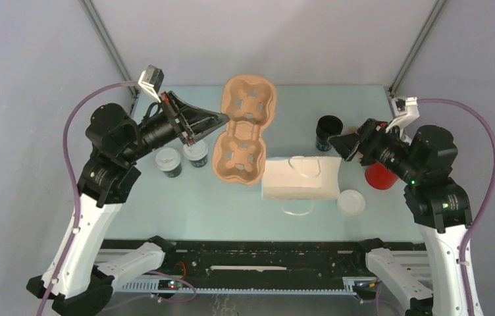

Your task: Pack the takeout coffee

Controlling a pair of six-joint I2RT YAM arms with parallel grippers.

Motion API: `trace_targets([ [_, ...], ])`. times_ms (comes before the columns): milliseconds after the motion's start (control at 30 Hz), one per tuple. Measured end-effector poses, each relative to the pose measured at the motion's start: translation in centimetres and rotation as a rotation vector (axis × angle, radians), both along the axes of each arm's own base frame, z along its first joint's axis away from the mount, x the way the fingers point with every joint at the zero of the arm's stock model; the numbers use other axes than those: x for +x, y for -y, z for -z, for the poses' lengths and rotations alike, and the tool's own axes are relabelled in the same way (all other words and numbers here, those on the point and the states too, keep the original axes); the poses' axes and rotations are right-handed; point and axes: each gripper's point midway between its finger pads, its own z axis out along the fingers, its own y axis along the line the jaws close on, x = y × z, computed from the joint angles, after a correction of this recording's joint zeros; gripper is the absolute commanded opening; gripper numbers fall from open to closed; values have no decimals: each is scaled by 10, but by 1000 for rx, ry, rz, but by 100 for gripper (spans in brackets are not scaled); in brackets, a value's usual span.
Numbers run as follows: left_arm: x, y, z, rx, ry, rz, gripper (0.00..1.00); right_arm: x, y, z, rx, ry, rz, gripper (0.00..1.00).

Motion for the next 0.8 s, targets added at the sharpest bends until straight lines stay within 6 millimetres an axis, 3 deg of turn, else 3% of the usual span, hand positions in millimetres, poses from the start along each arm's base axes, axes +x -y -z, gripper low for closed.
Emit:
trace_targets([
  [100,10,4,1,-1,-5,-13,0,-13,-12,7,-41,-22,-80,78],
  [200,20,6,10,9,-27,-34,0,-24,-31,33,-108,-103,-180,89],
  [300,26,7,29,28,-63,-55,0,-42,-56,59,-244,-101,-326,93],
  [467,27,2,67,80,-131,-88,0,-79,-75,125,-523,-103,-592,89],
  [633,24,-8,84,141,-147,-135,0,-85,-100,153,-677,-95,-709,93],
  [800,29,-35,103,237,-181,-250,0,-147,-132,177,-877,28,-913,96],
])
